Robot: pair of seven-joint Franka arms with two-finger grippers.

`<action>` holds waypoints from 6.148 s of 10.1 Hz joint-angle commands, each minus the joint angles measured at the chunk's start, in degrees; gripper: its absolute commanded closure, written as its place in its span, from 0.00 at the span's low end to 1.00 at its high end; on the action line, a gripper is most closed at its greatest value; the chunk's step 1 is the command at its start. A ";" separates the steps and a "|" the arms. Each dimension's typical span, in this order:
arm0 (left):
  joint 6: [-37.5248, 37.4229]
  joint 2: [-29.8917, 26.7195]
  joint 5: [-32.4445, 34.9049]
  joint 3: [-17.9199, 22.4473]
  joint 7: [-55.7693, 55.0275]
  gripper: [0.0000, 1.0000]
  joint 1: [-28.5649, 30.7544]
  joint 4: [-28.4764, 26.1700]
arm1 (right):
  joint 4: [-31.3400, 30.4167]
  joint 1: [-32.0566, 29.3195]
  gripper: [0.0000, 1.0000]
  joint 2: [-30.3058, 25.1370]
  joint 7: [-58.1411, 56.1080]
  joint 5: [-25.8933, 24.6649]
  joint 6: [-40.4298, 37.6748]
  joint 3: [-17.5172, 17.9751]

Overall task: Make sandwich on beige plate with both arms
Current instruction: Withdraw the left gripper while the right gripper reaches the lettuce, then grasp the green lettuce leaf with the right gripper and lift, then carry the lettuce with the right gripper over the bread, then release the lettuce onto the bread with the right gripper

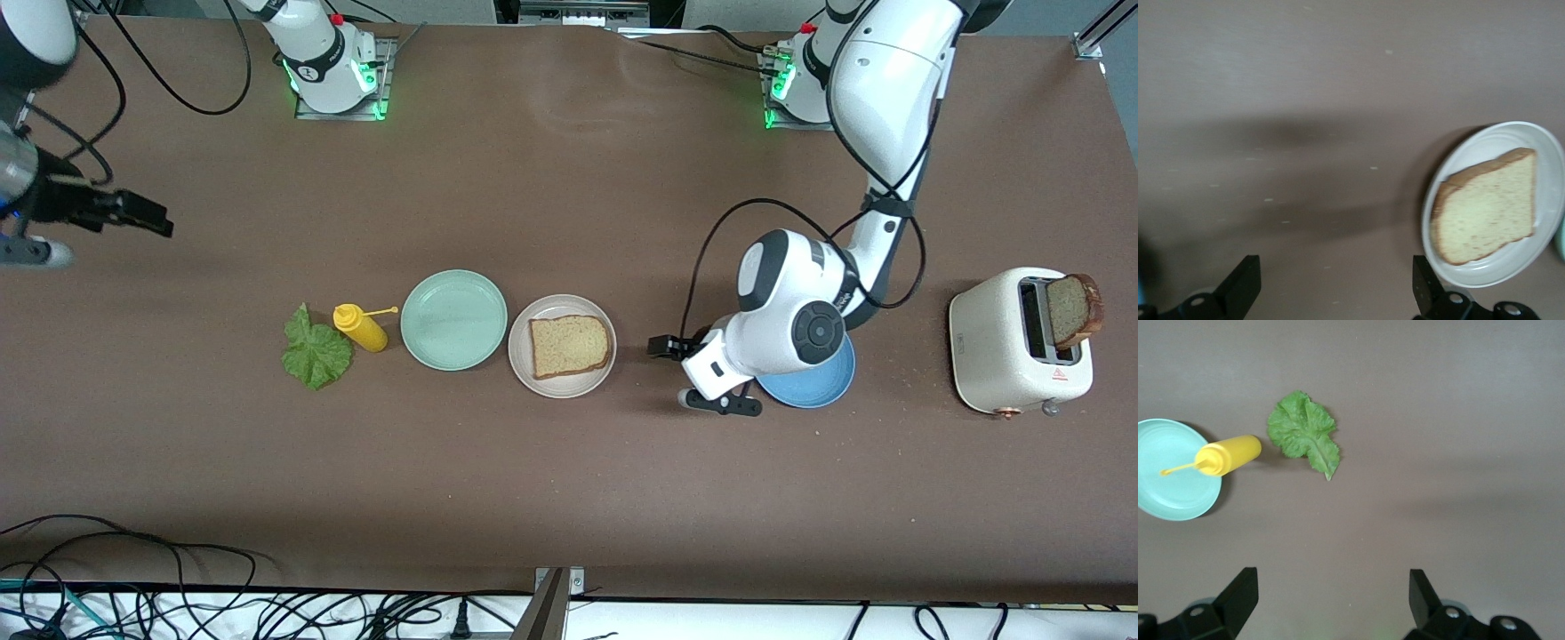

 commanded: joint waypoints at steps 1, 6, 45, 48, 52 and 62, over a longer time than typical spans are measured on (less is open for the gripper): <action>-4.76 -1.32 6.69 -0.06 -0.69 0.00 1.95 -0.07 | 0.99 0.60 0.00 5.53 -0.03 1.07 3.70 0.21; -22.66 -2.11 17.78 0.29 -0.42 0.00 7.31 8.60 | 0.55 5.52 0.00 18.28 0.76 1.42 12.66 0.30; -40.35 -39.91 21.23 4.60 1.77 0.00 13.90 -3.87 | 25.84 33.90 1.00 37.08 58.64 8.98 22.06 1.18; -43.01 -39.29 20.87 4.60 1.86 0.00 14.08 -1.57 | 26.21 35.85 0.94 42.28 64.03 12.21 27.44 2.67; -43.01 -37.36 20.96 4.60 2.56 0.00 15.22 -1.57 | 26.39 36.65 0.76 45.55 62.99 21.45 27.53 2.59; -42.83 -36.65 20.87 4.60 2.56 0.00 15.31 -1.48 | 26.56 36.65 0.00 38.45 53.90 12.95 17.11 -2.85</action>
